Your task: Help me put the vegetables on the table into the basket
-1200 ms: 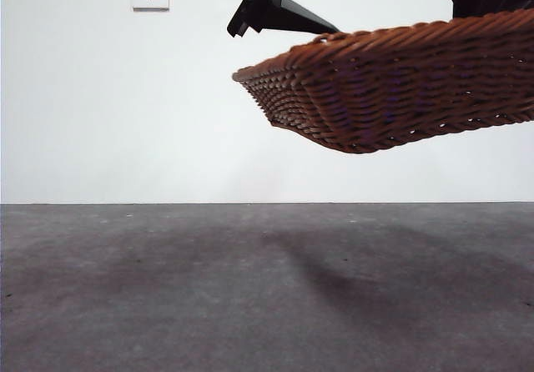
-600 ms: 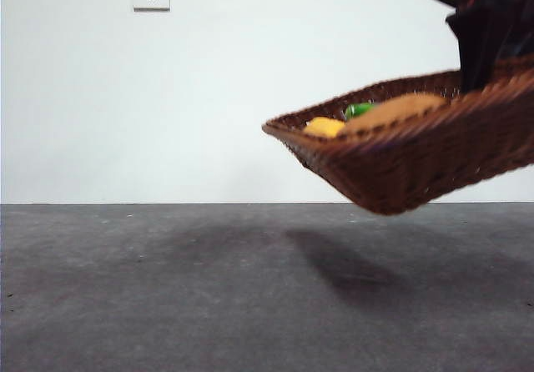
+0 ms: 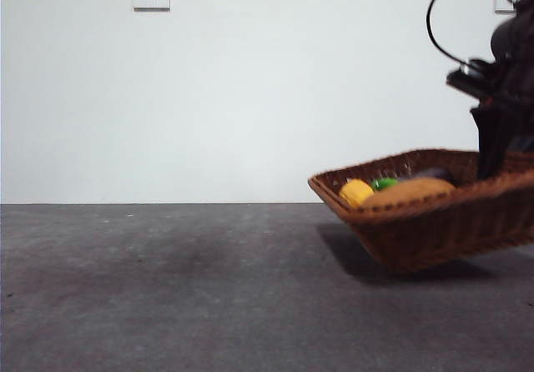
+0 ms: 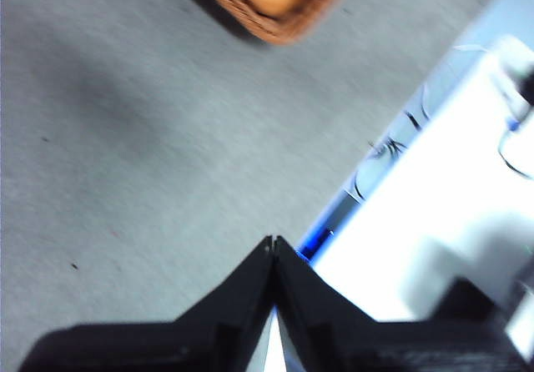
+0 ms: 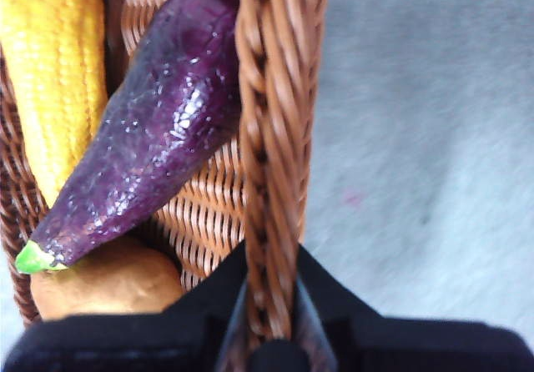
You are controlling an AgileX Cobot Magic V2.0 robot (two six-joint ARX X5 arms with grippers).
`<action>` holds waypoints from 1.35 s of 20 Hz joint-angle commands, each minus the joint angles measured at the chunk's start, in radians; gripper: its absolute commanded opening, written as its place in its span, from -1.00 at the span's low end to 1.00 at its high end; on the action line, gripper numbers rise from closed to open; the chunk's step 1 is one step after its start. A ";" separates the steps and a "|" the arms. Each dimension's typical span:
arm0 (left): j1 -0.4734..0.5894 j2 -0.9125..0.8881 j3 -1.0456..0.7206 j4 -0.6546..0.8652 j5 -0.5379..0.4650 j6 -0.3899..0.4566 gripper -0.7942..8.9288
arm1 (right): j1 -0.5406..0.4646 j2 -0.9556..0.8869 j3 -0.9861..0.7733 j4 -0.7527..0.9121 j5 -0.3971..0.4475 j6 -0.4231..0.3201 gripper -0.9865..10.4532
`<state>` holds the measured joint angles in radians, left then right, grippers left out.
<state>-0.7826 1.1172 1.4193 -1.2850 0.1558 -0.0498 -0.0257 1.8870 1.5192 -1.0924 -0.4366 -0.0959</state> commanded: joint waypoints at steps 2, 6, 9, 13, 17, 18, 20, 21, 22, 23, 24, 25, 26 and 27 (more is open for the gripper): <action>-0.052 -0.064 -0.004 -0.029 0.000 -0.049 -0.85 | -0.015 0.054 0.000 0.041 -0.086 -0.031 -0.86; -0.077 -0.116 -0.004 -0.031 0.000 -0.082 -0.85 | -0.015 0.131 0.048 0.049 -0.109 -0.031 -0.86; -0.079 -0.136 -0.004 -0.031 0.000 -0.089 -0.85 | -0.015 0.186 0.117 0.042 -0.107 -0.031 -0.86; -0.079 -0.137 -0.004 -0.031 0.000 -0.097 -0.85 | -0.015 0.226 0.144 0.045 -0.106 -0.028 -0.86; -0.079 -0.135 -0.004 -0.031 0.000 -0.101 -0.85 | -0.015 0.243 0.144 0.054 -0.095 -0.029 -0.79; -0.079 -0.135 -0.004 -0.031 0.000 -0.104 -0.85 | -0.015 0.243 0.144 0.060 -0.095 -0.028 -0.58; -0.079 -0.135 -0.004 -0.031 0.000 -0.104 -0.85 | -0.014 0.243 0.144 0.057 -0.095 -0.028 0.01; -0.079 -0.136 -0.004 -0.031 0.000 -0.104 -0.85 | -0.014 0.242 0.144 0.053 -0.095 -0.027 0.18; -0.079 -0.135 -0.004 -0.031 0.000 -0.104 -0.85 | -0.014 0.242 0.145 0.042 -0.095 -0.027 0.17; -0.079 -0.135 -0.004 -0.032 0.000 -0.104 -0.85 | -0.014 0.238 0.147 0.021 -0.093 -0.027 0.17; -0.079 -0.137 -0.004 -0.032 0.000 -0.104 -0.85 | -0.014 0.228 0.148 0.006 -0.068 -0.008 0.16; -0.079 -0.142 -0.004 -0.032 0.001 -0.104 -0.85 | -0.014 0.207 0.148 -0.011 -0.035 0.000 0.16; -0.082 -0.147 -0.004 -0.032 0.001 -0.104 -0.85 | -0.014 0.175 0.148 -0.028 -0.001 0.003 0.16; -0.088 -0.154 -0.004 -0.032 0.000 -0.104 -0.85 | -0.014 0.134 0.148 -0.039 0.027 0.008 0.16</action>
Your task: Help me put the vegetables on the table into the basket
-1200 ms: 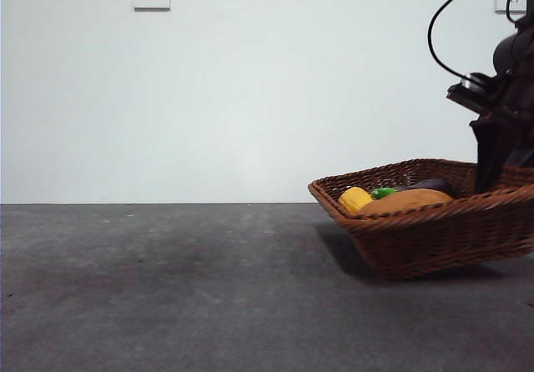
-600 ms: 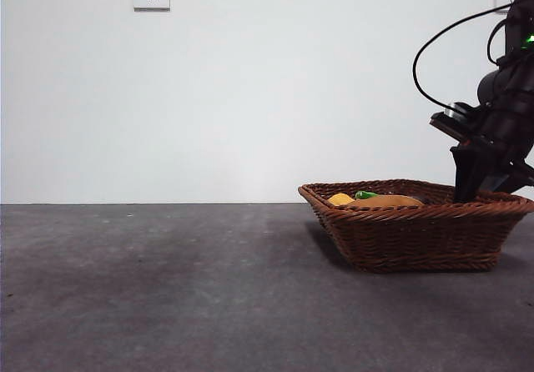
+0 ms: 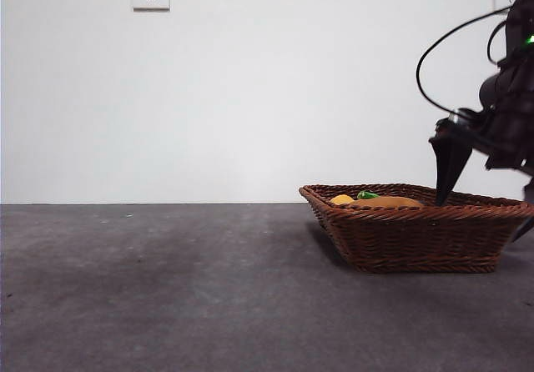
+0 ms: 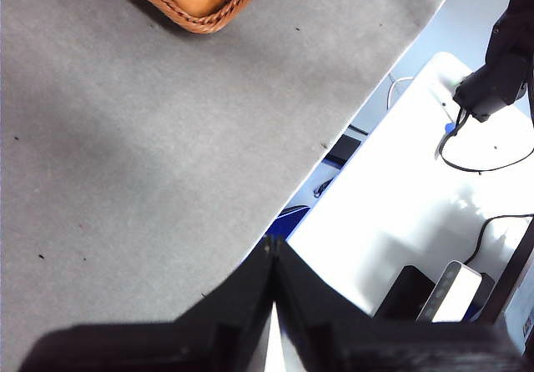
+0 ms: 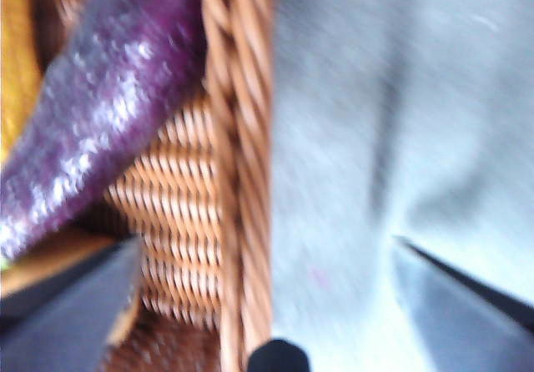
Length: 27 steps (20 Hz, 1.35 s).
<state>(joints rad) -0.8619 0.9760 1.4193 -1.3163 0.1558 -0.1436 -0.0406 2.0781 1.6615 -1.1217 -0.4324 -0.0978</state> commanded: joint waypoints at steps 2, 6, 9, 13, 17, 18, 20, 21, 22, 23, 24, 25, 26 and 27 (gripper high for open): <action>-0.022 -0.024 -0.004 -0.001 0.000 -0.010 -0.85 | 0.001 -0.169 0.006 -0.014 0.040 0.031 0.16; -0.027 -0.039 -0.004 -0.001 0.000 -0.010 -0.85 | 0.003 -0.440 0.006 -0.041 0.040 0.065 0.09; -0.027 -0.041 -0.004 -0.001 0.000 -0.010 -0.85 | 0.009 -0.634 0.006 -0.113 0.045 0.066 -0.48; -0.027 -0.041 -0.004 -0.001 0.000 -0.010 -0.84 | 0.008 -0.887 0.006 -0.214 0.095 0.042 -0.85; -0.027 -0.041 -0.004 -0.001 0.000 -0.014 -0.84 | 0.008 -1.080 0.006 -0.226 0.120 0.045 -0.83; -0.027 -0.040 -0.004 -0.001 0.000 -0.014 -0.84 | 0.008 -1.107 0.006 -0.222 0.119 0.045 -0.83; -0.027 -0.037 -0.004 -0.001 0.000 -0.010 -0.84 | 0.008 -1.138 0.006 -0.217 0.119 0.045 -0.83; -0.027 -0.034 -0.004 -0.001 0.000 -0.010 -0.84 | 0.008 -1.141 0.006 -0.219 0.119 0.043 -0.83; -0.027 -0.034 -0.004 -0.001 0.000 -0.010 -0.84 | 0.008 -1.141 0.006 -0.222 0.119 0.042 -0.83; -0.027 -0.034 -0.004 -0.001 0.000 -0.010 -0.84 | 0.008 -1.140 0.006 -0.226 0.119 0.042 -0.83; -0.027 -0.032 -0.004 -0.001 0.000 -0.010 -0.84 | 0.008 -1.135 0.006 -0.228 0.120 0.042 -0.83; -0.027 -0.026 -0.004 -0.001 0.000 -0.010 -0.84 | 0.008 -1.124 0.006 -0.230 0.119 0.042 -0.83; -0.027 -0.020 -0.004 -0.001 0.000 -0.010 -0.84 | 0.008 -1.109 0.006 -0.235 0.120 0.042 -0.83; -0.027 -0.009 -0.004 -0.001 0.000 -0.010 -0.84 | 0.008 -1.091 0.006 -0.239 0.120 0.042 -0.83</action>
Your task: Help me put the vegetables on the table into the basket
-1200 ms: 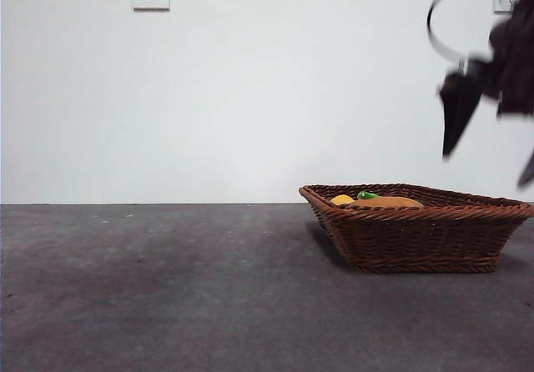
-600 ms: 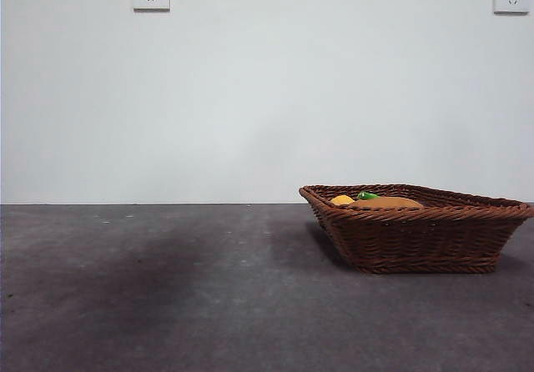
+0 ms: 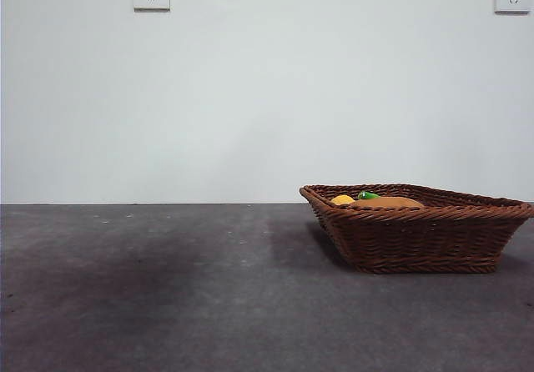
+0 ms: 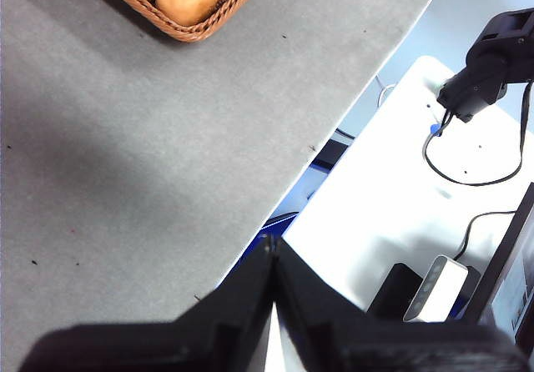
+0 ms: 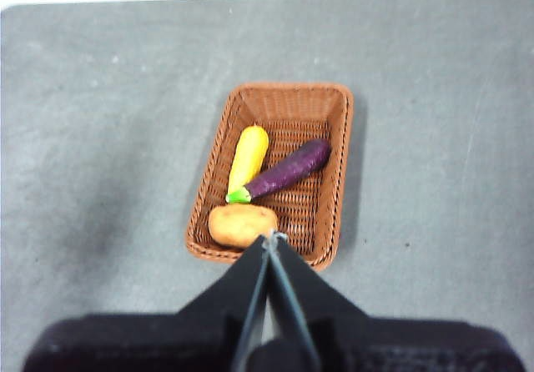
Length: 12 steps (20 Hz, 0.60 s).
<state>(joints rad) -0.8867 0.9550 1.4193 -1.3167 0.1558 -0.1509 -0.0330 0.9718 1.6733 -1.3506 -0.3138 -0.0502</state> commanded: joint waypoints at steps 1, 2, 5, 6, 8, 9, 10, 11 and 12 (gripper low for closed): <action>-0.002 0.022 -0.004 0.000 0.000 -0.003 -0.84 | 0.001 0.037 -0.006 -0.012 0.001 -0.006 -0.83; -0.002 0.034 -0.004 0.000 0.000 -0.003 -0.84 | 0.001 0.060 -0.006 -0.011 0.001 -0.006 -0.83; -0.003 0.068 -0.004 0.000 0.000 -0.003 -0.84 | 0.001 0.130 -0.006 -0.011 0.001 -0.006 -0.83; -0.001 0.078 -0.004 0.005 -0.001 -0.003 -0.84 | 0.000 0.159 -0.006 -0.011 0.002 -0.006 -0.83; 0.027 0.081 -0.004 0.013 -0.050 0.062 -0.84 | 0.000 0.211 -0.006 -0.009 0.012 -0.006 -0.83; 0.043 0.081 -0.005 0.018 -0.115 0.157 -0.84 | 0.000 0.238 -0.006 -0.006 0.016 -0.006 -0.83; 0.062 0.077 -0.020 0.078 -0.190 0.264 -0.84 | 0.000 0.267 -0.006 -0.002 0.020 -0.006 -0.83; 0.090 0.059 -0.057 0.191 -0.228 0.340 -0.84 | 0.000 0.293 -0.006 0.000 0.019 -0.006 -0.83; 0.130 0.037 -0.105 0.309 -0.225 0.374 -0.84 | 0.000 0.316 -0.006 0.002 0.019 -0.006 -0.83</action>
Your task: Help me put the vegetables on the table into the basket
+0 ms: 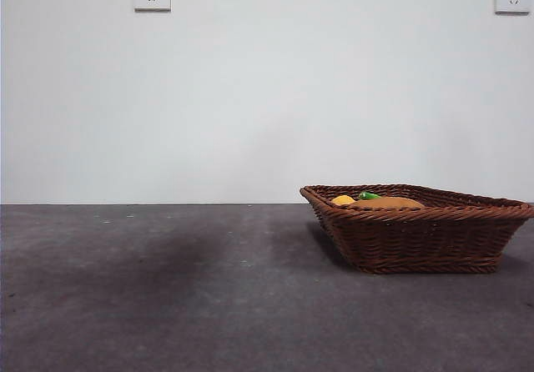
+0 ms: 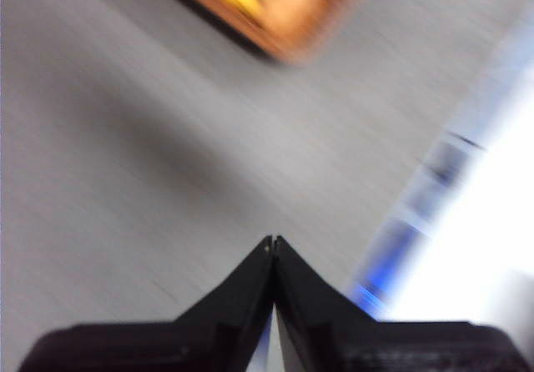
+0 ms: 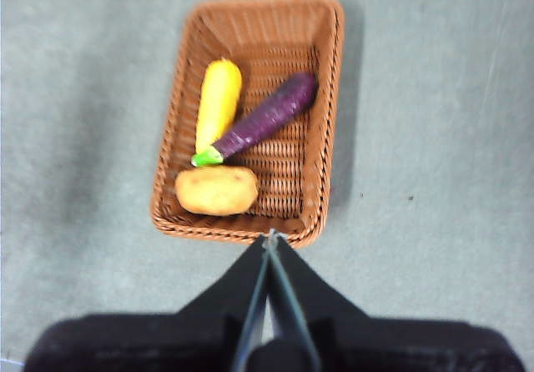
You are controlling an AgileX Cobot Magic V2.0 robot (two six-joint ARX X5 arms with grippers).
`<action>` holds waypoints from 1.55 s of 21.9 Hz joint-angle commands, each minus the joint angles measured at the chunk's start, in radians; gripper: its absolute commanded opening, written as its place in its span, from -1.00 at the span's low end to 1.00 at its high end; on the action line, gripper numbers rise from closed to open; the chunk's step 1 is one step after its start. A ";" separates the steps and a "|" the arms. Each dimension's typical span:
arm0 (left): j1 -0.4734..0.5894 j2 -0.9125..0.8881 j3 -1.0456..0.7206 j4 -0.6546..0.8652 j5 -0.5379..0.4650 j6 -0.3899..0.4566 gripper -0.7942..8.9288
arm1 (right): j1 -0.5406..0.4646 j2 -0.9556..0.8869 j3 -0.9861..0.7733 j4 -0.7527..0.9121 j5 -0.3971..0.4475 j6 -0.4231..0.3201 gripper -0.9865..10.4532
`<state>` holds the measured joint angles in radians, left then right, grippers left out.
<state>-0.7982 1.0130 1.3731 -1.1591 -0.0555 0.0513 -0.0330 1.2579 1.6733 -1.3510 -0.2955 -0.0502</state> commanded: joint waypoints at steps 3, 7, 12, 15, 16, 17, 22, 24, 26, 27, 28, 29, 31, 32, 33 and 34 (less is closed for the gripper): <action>0.188 -0.123 -0.290 0.484 0.080 0.156 -0.84 | 0.000 0.091 -0.006 0.033 0.002 -0.006 -0.83; 0.357 -0.296 -0.695 0.842 0.141 -0.018 -0.84 | 0.000 0.150 -0.006 0.134 0.002 -0.006 -0.83; 0.541 -0.602 -1.115 1.001 0.134 -0.098 -0.84 | 0.000 0.180 -0.006 0.309 0.002 -0.006 -0.83; 0.624 -0.755 -1.242 1.002 0.134 -0.095 -0.84 | 0.000 0.179 -0.006 0.405 0.002 -0.006 -0.83; 0.647 -0.789 -1.270 1.006 0.134 -0.095 -0.84 | 0.000 0.179 -0.006 0.430 0.001 -0.006 -0.83; 0.669 -0.819 -1.294 1.010 0.133 -0.095 -0.84 | 0.000 0.179 -0.006 0.449 0.002 -0.006 -0.83; 0.746 -0.917 -1.365 0.988 0.125 -0.107 -0.84 | 0.000 0.179 -0.006 0.490 0.002 -0.006 -0.83; 0.766 -0.936 -1.365 0.986 0.093 -0.107 -0.84 | 0.000 0.179 -0.006 0.491 0.002 -0.006 -0.83; 0.780 -0.961 -1.365 0.985 0.081 -0.108 -0.84 | 0.000 0.179 -0.006 0.490 0.001 -0.006 -0.83; 0.785 -0.979 -1.365 0.985 0.080 -0.107 -0.84 | 0.000 0.179 -0.006 0.490 0.001 -0.006 -0.83; 0.791 -1.003 -1.365 0.985 0.082 -0.115 -0.84 | 0.000 0.179 -0.006 0.490 0.002 -0.006 -0.83; 0.794 -1.012 -1.365 0.989 0.082 -0.128 -0.84 | 0.000 0.179 -0.006 0.491 0.001 -0.006 -0.83; 0.796 -1.009 -1.365 0.988 0.082 -0.120 -0.84 | 0.000 0.179 -0.006 0.490 0.002 -0.006 -0.83; 0.796 -1.009 -1.365 0.989 0.081 -0.115 -0.84 | 0.000 0.179 -0.006 0.490 0.001 -0.006 -0.83; 0.796 -1.009 -1.365 0.989 0.082 -0.108 -0.84 | 0.000 0.179 -0.006 0.491 0.002 -0.006 -0.83; 0.796 -1.009 -1.365 0.989 0.082 -0.095 -0.84 | 0.000 0.179 -0.006 0.491 0.002 -0.006 -0.83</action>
<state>-0.0048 0.0055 0.0181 -0.1734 0.0288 -0.0601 -0.0330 1.4330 1.6733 -0.8665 -0.2951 -0.0505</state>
